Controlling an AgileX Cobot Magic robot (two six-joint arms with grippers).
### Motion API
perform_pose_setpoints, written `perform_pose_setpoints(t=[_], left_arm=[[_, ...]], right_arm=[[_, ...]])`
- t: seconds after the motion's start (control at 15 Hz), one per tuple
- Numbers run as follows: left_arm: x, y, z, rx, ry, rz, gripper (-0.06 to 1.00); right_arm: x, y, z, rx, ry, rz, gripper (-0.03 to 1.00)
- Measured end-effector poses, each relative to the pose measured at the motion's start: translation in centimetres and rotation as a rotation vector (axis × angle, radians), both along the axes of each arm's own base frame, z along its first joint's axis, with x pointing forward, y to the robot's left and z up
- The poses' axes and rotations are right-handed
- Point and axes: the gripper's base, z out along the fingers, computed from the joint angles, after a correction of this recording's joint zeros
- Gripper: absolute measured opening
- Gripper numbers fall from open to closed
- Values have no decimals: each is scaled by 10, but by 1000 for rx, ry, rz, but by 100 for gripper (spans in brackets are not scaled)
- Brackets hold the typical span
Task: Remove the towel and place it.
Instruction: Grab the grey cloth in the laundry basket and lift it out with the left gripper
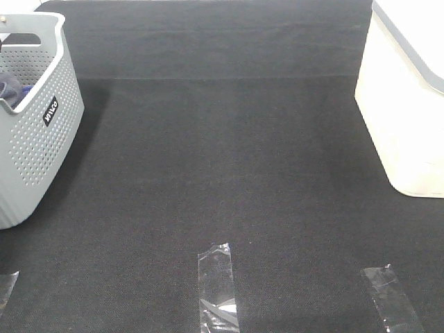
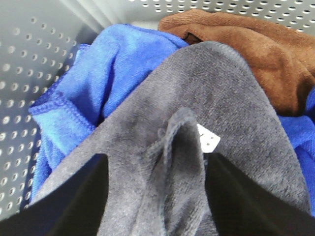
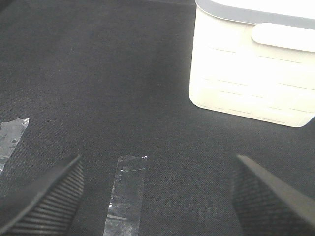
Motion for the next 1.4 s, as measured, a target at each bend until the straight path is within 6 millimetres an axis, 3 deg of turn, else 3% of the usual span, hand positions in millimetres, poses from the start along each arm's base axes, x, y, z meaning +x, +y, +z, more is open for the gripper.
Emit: perform_pose_setpoints(t=[0.13,0.4,0.53,0.67,0.73,1.33,1.4], left_arm=[[2,0,0,-2,-21,-1,52],[4,-1,-13,-19,4,-3,29],[5,-1,-16,-24,10,-6,6],[4,-1,-11,-14,-1,-23,0],[4,-2,-3,-10,-21,-27,0],[-37,-25,129,-72,-322,-166,0],[-37,-25,129,-72,-322,-166,0]], right_arm=[[0,0,0,-1,0,-1,77],[0,0,0,-3,0,-2,77],[0,0,0,-3,0,-2,77],[0,0,0,-3,0,-2,77],[0,0,0,-3,0,-2,77],[0,0,0,-3,0,-2,77],[0,0,0,-3,0,-2,77]])
